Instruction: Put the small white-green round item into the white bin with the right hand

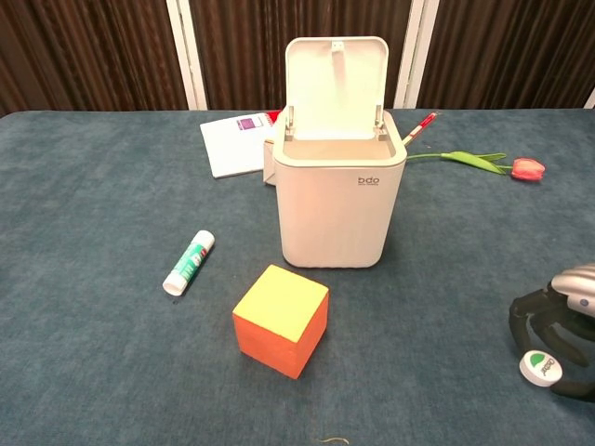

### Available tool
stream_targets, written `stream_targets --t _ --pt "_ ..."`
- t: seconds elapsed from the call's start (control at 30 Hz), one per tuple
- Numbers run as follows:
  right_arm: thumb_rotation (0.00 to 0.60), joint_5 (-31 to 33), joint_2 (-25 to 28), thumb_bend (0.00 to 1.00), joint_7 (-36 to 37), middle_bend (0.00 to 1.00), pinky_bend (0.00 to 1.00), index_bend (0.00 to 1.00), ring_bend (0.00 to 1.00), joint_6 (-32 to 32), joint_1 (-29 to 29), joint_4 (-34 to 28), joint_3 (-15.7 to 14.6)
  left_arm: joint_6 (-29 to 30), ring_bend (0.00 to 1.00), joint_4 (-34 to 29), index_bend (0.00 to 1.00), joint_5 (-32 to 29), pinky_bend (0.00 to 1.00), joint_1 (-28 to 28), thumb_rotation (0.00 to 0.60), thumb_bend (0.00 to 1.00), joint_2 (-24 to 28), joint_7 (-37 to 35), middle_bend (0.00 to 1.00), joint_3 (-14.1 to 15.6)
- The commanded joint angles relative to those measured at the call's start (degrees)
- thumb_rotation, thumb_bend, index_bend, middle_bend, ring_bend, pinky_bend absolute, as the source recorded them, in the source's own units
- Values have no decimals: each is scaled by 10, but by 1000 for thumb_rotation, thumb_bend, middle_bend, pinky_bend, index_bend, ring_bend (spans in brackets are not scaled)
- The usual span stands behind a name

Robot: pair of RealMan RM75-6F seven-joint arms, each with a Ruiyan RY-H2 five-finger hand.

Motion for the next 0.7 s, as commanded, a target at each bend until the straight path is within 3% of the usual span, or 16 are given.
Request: stream_targets --t 0.03,0.37,0.53,0.7 --pt "600 1 10 403 -7 829 983 766 936 23 -5 -11 9 0 122 0 37 0 359 0 600 418 0 0 77 0" --pt "600 10 91 405 -112 829 983 779 936 149 -31 -135 78 -7 122 0 43 -3 360 -2 600 417 -2 4 77 1" --pt "600 31 119 407 -137 829 983 797 936 142 -19 -189 108 -9 122 -1 43 -4 359 -2 600 418 -2 9 77 1" --pt "600 55 103 419 -125 829 983 803 936 111 19 -193 148 -9 122 -2 43 -5 359 -2 600 417 -2 12 77 1"
